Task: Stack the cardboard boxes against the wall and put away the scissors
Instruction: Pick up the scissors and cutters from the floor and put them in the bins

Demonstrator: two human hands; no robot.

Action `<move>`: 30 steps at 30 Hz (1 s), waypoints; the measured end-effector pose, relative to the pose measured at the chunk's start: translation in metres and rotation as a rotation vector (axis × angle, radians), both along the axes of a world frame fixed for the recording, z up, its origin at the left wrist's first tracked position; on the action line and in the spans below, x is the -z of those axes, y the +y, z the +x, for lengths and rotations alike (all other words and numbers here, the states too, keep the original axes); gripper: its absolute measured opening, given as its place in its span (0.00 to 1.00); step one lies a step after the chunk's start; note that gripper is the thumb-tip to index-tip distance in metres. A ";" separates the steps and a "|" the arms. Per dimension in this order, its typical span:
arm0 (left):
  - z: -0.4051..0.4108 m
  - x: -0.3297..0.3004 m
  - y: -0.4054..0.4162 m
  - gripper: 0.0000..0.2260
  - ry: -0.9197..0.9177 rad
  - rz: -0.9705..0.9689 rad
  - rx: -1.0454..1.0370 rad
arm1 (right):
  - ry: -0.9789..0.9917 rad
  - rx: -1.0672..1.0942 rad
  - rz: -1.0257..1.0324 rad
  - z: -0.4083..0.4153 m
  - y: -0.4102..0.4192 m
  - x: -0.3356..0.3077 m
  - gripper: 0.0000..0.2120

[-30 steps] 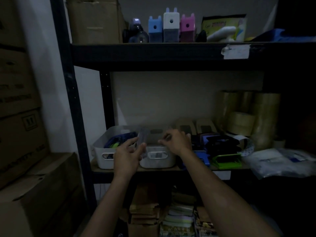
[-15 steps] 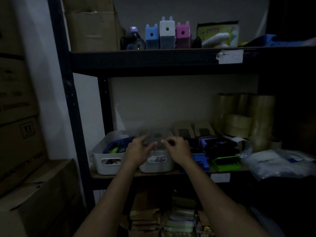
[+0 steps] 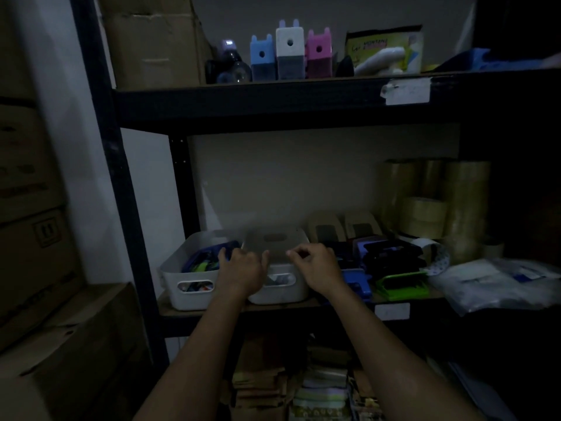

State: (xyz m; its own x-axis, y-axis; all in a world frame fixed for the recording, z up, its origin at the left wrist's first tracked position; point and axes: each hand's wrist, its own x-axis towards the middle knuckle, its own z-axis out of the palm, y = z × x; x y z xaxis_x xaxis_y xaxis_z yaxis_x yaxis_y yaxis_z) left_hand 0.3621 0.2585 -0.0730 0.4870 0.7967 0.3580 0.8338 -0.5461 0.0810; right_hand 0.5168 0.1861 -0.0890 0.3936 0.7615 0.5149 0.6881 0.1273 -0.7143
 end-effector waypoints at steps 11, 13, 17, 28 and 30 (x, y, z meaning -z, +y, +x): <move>-0.042 0.089 -0.057 0.10 -0.650 0.402 0.085 | -0.276 0.275 0.293 -0.044 -0.035 0.052 0.15; -0.051 0.134 -0.071 0.09 -0.569 0.297 0.088 | -0.256 0.237 0.254 -0.060 -0.052 0.096 0.14; -0.069 0.236 -0.096 0.10 -0.429 0.110 0.067 | -0.147 0.032 -0.021 -0.078 -0.080 0.214 0.07; -0.130 0.477 -0.165 0.12 -0.147 -0.534 -0.079 | 0.175 -0.006 -0.952 -0.111 -0.171 0.470 0.16; -0.133 0.510 -0.182 0.16 -0.161 -0.606 -0.080 | 0.123 -0.012 -1.074 -0.120 -0.193 0.495 0.20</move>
State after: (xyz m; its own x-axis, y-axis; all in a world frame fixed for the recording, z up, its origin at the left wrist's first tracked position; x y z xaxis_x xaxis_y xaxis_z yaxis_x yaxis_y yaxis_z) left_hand 0.2290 0.0761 -0.5825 0.3951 0.9127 -0.1040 0.8217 -0.3006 0.4842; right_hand 0.3968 -0.0066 -0.5837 0.3868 0.7953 -0.4667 0.6068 -0.6006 -0.5207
